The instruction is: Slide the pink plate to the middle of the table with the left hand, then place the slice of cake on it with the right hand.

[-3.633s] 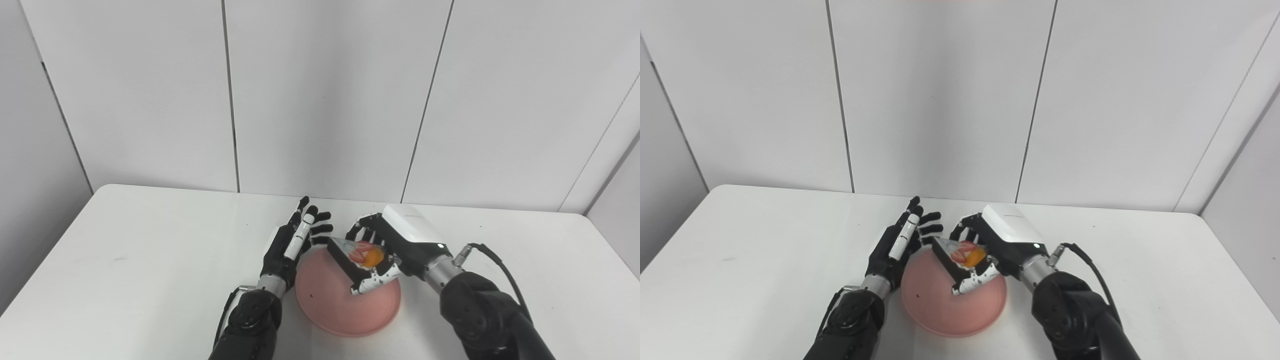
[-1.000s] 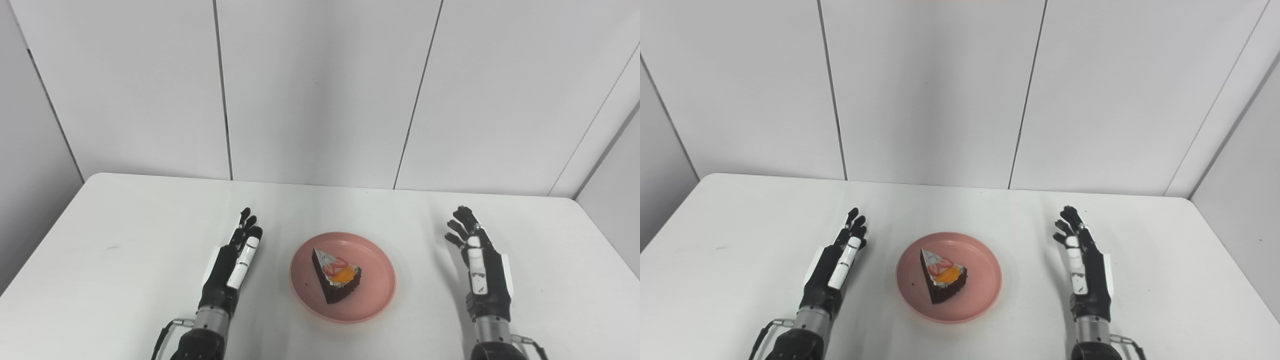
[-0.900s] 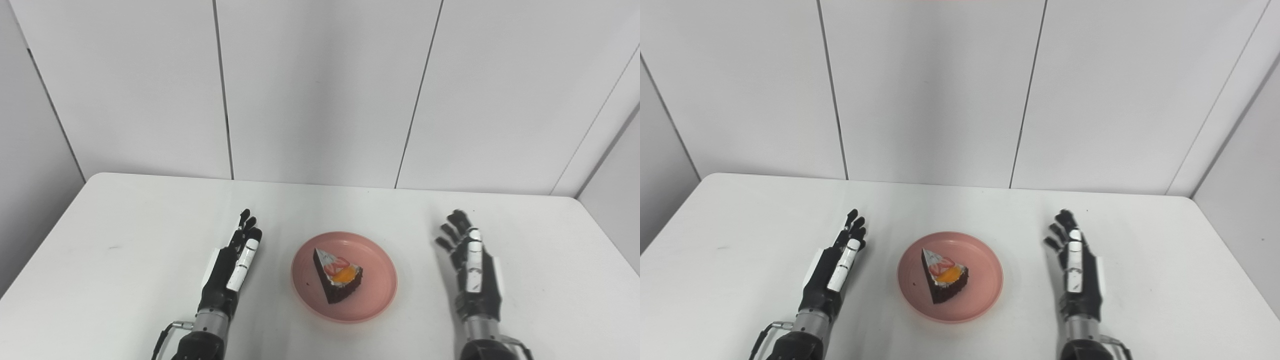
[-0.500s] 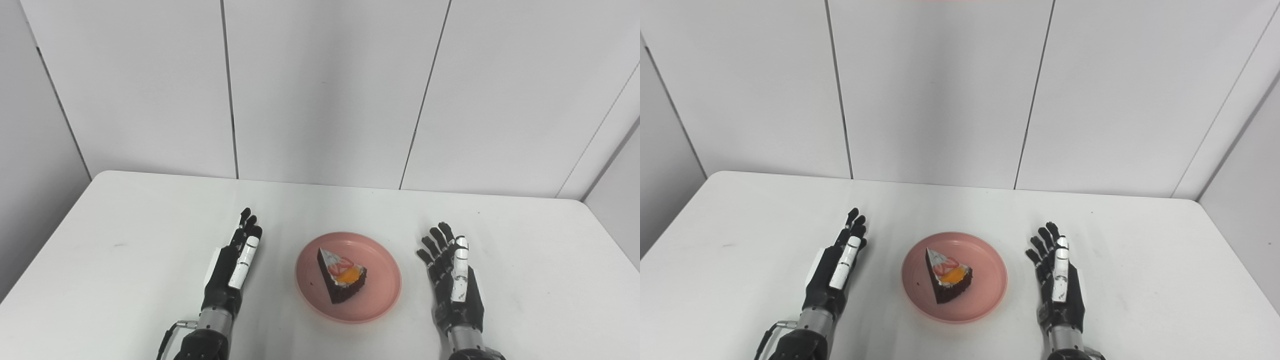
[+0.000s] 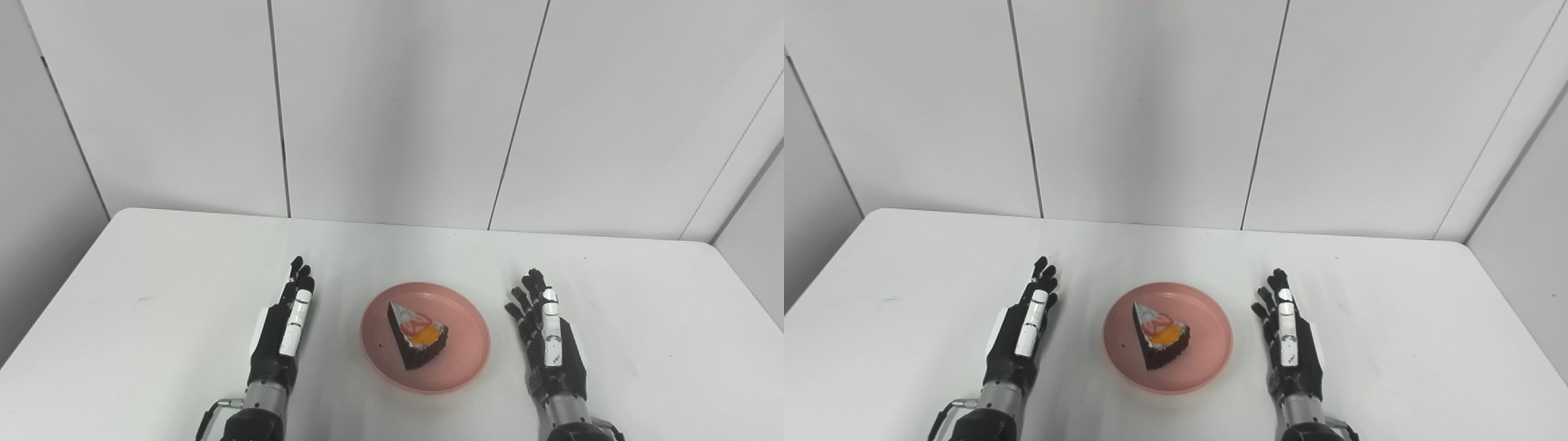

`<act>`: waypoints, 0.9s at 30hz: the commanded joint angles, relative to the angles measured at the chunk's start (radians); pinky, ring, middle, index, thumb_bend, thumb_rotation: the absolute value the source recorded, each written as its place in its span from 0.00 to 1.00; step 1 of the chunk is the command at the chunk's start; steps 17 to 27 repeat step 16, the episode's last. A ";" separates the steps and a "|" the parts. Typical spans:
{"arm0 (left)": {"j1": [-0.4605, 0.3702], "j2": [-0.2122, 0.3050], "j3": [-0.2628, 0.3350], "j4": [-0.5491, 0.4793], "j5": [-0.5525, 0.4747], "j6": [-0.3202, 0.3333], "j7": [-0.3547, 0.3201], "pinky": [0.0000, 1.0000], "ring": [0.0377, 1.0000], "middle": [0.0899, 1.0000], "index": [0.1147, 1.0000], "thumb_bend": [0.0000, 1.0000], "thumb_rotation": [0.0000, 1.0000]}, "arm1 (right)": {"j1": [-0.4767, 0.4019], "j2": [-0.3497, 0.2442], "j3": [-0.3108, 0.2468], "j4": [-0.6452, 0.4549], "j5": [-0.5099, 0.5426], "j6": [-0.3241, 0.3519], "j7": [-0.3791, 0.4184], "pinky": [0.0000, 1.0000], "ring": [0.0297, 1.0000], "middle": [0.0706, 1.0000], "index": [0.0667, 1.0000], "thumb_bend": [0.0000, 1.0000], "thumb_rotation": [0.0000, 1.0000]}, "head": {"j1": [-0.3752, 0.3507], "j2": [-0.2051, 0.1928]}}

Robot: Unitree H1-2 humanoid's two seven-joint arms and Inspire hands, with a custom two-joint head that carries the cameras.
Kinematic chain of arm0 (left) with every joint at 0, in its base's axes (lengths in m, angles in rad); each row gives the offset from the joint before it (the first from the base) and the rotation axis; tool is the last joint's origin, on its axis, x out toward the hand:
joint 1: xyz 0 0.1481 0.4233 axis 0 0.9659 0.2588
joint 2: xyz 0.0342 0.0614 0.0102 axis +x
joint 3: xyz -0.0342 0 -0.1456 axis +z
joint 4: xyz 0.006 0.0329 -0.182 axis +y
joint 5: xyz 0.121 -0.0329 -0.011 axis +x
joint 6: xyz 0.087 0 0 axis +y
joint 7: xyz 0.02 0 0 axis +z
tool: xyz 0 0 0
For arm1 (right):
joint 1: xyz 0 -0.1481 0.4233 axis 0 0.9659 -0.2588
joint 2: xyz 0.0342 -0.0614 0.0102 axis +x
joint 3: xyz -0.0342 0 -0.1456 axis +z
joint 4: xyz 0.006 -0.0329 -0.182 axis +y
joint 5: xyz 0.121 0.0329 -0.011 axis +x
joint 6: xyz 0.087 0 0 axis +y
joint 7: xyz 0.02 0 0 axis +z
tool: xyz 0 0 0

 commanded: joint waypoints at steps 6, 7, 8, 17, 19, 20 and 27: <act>0.008 -0.013 -0.022 -0.026 -0.006 0.042 -0.017 1.00 1.00 0.99 1.00 0.63 0.90 | 0.003 0.005 -0.004 0.025 -0.019 0.009 0.017 0.92 0.95 0.97 0.96 0.80 0.94 | -0.003 0.001; 0.007 -0.009 -0.022 -0.024 -0.009 0.040 -0.021 1.00 1.00 0.99 1.00 0.64 0.90 | 0.004 0.008 -0.003 0.023 -0.024 0.008 0.014 0.92 0.95 0.97 0.96 0.81 0.94 | -0.005 0.002; 0.007 -0.008 -0.021 -0.022 -0.013 0.039 -0.024 1.00 1.00 0.99 1.00 0.65 0.91 | 0.005 0.010 -0.002 0.020 -0.029 0.009 0.011 0.91 0.95 0.97 0.95 0.81 0.94 | -0.005 0.002; 0.008 0.002 -0.010 -0.019 -0.045 0.050 -0.044 1.00 1.00 0.98 1.00 0.72 0.89 | 0.004 0.014 -0.001 0.017 -0.044 0.004 0.018 0.92 0.95 0.97 0.97 0.80 0.96 | -0.011 0.006; 0.008 0.002 -0.010 -0.019 -0.045 0.050 -0.044 1.00 1.00 0.98 1.00 0.72 0.89 | 0.004 0.014 -0.001 0.017 -0.044 0.004 0.018 0.92 0.95 0.97 0.97 0.80 0.96 | -0.011 0.006; 0.008 0.002 -0.010 -0.019 -0.045 0.050 -0.044 1.00 1.00 0.98 1.00 0.72 0.89 | 0.004 0.014 -0.001 0.017 -0.044 0.004 0.018 0.92 0.95 0.97 0.97 0.80 0.96 | -0.011 0.006; 0.008 0.002 -0.010 -0.019 -0.045 0.050 -0.044 1.00 1.00 0.98 1.00 0.72 0.89 | 0.004 0.014 -0.001 0.017 -0.044 0.004 0.018 0.92 0.95 0.97 0.97 0.80 0.96 | -0.011 0.006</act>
